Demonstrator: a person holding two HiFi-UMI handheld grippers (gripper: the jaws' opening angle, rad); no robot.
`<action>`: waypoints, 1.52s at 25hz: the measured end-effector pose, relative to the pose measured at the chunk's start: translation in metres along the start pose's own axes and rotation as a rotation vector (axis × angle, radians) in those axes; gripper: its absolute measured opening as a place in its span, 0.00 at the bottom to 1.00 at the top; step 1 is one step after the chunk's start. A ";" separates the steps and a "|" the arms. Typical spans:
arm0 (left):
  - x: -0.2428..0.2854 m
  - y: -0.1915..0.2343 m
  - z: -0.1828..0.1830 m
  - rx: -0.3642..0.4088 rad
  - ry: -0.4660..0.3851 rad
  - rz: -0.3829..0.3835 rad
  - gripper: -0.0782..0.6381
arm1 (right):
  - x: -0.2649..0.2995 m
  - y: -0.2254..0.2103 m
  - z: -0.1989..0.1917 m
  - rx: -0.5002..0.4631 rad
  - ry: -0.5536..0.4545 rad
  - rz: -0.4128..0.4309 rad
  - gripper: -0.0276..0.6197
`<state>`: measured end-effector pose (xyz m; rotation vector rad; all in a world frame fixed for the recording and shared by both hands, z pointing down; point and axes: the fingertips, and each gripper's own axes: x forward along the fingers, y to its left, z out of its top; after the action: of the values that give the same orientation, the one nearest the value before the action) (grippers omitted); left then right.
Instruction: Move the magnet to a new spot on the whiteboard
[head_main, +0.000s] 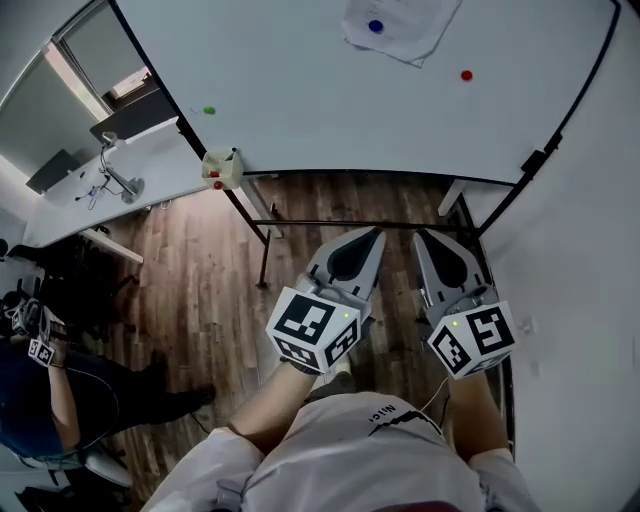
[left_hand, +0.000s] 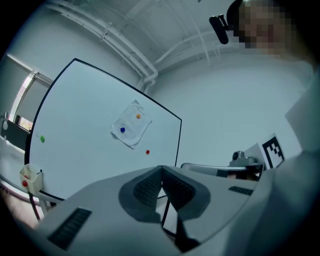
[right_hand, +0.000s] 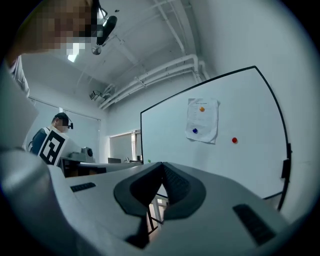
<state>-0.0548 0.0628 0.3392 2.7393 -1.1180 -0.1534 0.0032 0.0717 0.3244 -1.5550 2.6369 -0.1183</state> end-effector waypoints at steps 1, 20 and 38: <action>0.003 0.009 0.003 0.005 -0.001 -0.009 0.12 | 0.010 0.000 0.001 -0.005 -0.002 -0.011 0.06; 0.085 0.102 0.019 0.017 -0.002 -0.013 0.12 | 0.133 -0.051 0.003 -0.021 -0.029 -0.030 0.06; 0.202 0.160 0.058 0.060 -0.046 0.180 0.12 | 0.242 -0.151 0.057 -0.066 -0.124 0.132 0.06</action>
<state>-0.0295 -0.1981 0.3092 2.6808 -1.3956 -0.1608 0.0237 -0.2146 0.2774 -1.3527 2.6609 0.0709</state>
